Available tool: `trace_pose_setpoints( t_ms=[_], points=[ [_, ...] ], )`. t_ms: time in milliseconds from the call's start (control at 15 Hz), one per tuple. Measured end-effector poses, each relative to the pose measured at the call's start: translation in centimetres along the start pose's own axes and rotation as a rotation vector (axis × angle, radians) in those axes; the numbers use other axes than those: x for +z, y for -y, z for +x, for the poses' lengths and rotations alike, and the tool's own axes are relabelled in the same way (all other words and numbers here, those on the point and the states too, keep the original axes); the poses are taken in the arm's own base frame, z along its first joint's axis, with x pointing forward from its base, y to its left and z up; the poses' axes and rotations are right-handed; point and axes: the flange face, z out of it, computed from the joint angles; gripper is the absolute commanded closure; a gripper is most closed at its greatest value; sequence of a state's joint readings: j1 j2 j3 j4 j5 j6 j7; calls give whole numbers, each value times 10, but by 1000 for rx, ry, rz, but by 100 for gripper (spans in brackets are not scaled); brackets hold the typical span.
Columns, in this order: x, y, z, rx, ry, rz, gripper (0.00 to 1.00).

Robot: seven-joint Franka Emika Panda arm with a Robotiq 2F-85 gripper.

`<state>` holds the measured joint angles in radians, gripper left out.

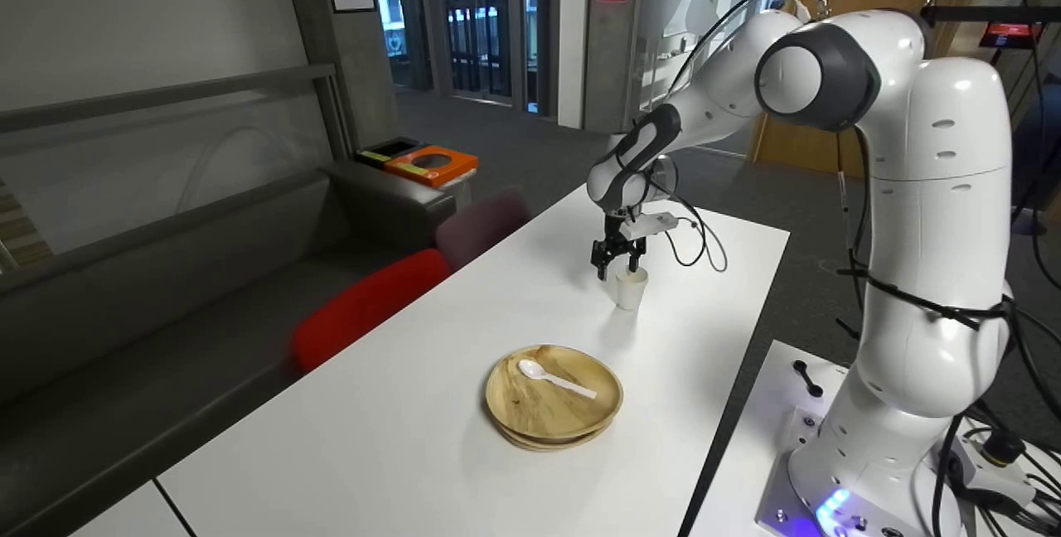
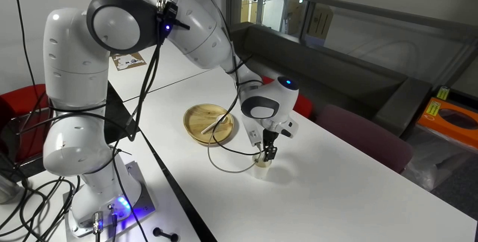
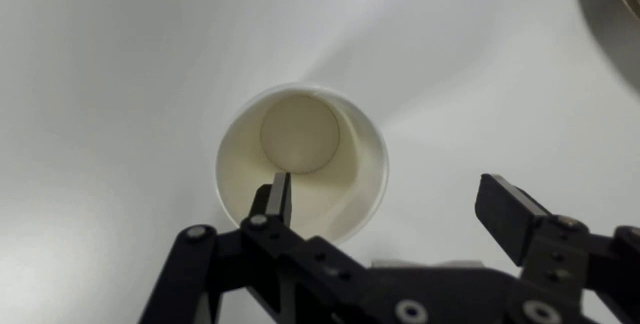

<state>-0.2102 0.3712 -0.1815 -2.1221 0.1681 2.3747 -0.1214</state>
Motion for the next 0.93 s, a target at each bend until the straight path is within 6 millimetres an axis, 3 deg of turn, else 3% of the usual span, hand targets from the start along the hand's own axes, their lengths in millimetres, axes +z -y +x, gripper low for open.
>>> trace_pose_setpoints(
  t_ms=[67,133,200,333,800,933],
  points=[
    [5,0,1,13,7,-2,0],
    [9,1,2,24,13,-4,25],
    [13,1,4,35,17,-7,26],
    [19,3,8,49,24,-16,40],
    [35,8,20,60,35,-50,94],
    [33,9,22,56,32,-53,100]
  ],
)
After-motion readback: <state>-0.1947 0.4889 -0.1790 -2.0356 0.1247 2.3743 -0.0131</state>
